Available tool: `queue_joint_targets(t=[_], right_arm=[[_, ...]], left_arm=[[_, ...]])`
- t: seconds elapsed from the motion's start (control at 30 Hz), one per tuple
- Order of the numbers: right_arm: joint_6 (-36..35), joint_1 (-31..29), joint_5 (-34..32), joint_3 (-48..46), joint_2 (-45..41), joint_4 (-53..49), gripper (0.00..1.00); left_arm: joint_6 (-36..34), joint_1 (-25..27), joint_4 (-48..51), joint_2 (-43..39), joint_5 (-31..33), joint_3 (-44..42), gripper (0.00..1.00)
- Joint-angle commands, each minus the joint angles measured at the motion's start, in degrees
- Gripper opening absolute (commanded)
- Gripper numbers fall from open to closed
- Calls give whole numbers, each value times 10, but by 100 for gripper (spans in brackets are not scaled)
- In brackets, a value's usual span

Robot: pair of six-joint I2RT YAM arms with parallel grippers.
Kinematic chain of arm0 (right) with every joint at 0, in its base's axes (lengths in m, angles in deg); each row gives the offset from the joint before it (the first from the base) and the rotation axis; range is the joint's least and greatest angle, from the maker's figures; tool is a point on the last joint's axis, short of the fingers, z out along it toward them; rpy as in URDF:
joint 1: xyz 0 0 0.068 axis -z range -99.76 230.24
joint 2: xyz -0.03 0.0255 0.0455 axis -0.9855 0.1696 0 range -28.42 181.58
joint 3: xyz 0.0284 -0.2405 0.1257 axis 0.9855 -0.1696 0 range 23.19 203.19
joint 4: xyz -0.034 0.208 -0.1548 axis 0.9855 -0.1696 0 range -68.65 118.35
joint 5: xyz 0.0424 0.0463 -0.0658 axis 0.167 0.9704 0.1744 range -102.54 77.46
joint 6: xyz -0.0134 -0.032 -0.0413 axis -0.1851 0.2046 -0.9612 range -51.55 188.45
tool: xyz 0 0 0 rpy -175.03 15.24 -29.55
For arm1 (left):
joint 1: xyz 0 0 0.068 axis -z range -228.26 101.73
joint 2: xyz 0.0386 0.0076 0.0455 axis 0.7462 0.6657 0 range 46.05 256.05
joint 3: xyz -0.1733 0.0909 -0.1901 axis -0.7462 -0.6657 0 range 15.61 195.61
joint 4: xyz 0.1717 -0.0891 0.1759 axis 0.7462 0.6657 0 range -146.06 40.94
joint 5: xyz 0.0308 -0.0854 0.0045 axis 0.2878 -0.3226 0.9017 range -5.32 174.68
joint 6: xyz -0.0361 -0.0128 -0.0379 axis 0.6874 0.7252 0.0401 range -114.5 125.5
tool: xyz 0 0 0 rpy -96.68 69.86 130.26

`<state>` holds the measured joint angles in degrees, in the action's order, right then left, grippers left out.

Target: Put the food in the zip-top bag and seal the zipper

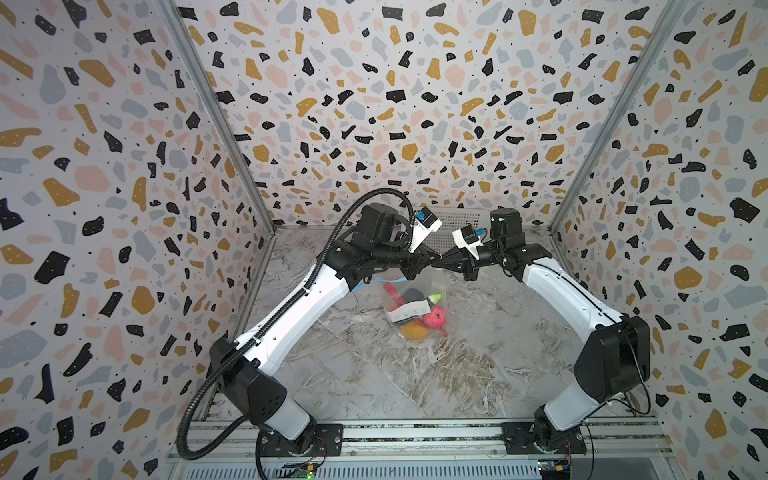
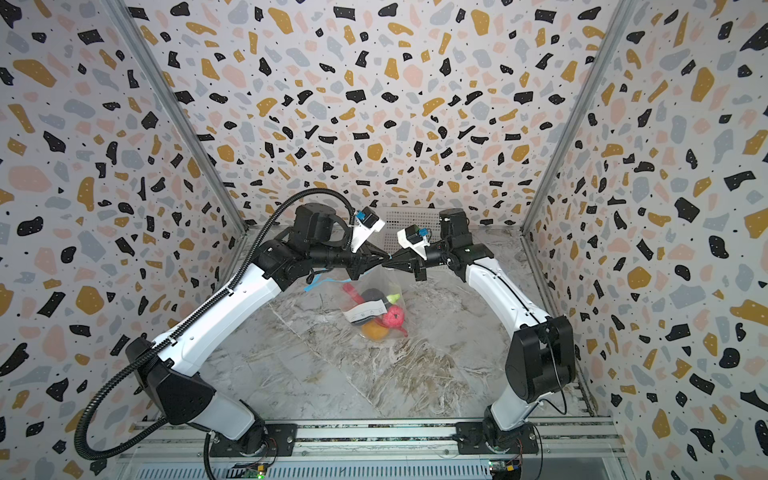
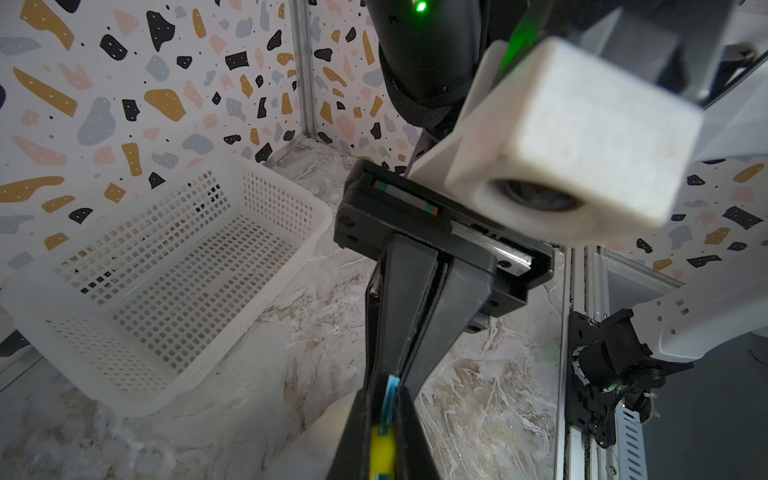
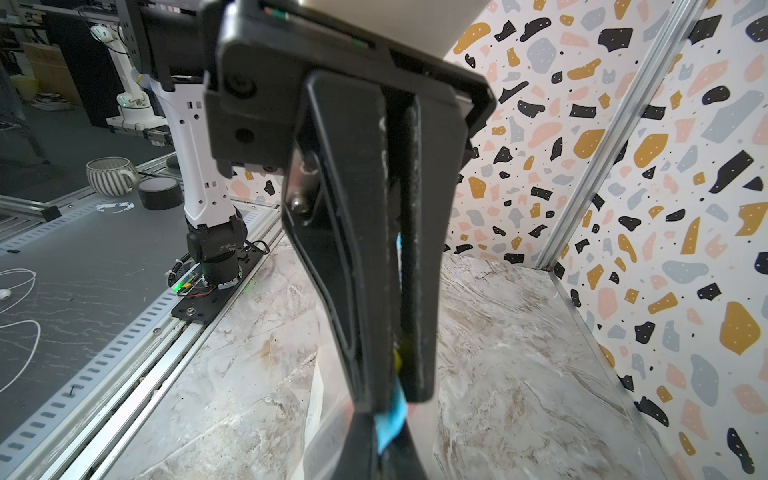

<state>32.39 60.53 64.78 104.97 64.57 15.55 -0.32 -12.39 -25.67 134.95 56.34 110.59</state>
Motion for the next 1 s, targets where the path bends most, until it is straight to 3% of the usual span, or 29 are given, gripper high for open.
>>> queue_joint_targets(t=[0.0, 0.67, 0.97], right_arm=[[31, 18, 13, -2, -36, 44, 0], [54, 49, 6, -25, -51, 74, 0], [72, 71, 0, -28, -53, 90, 0]], left_arm=[[-8, -9, 18, -27, 39, -14, 0], [-8, -28, 63, -89, 139, -62, 0], [5, -28, 84, -122, 156, -104, 0]])
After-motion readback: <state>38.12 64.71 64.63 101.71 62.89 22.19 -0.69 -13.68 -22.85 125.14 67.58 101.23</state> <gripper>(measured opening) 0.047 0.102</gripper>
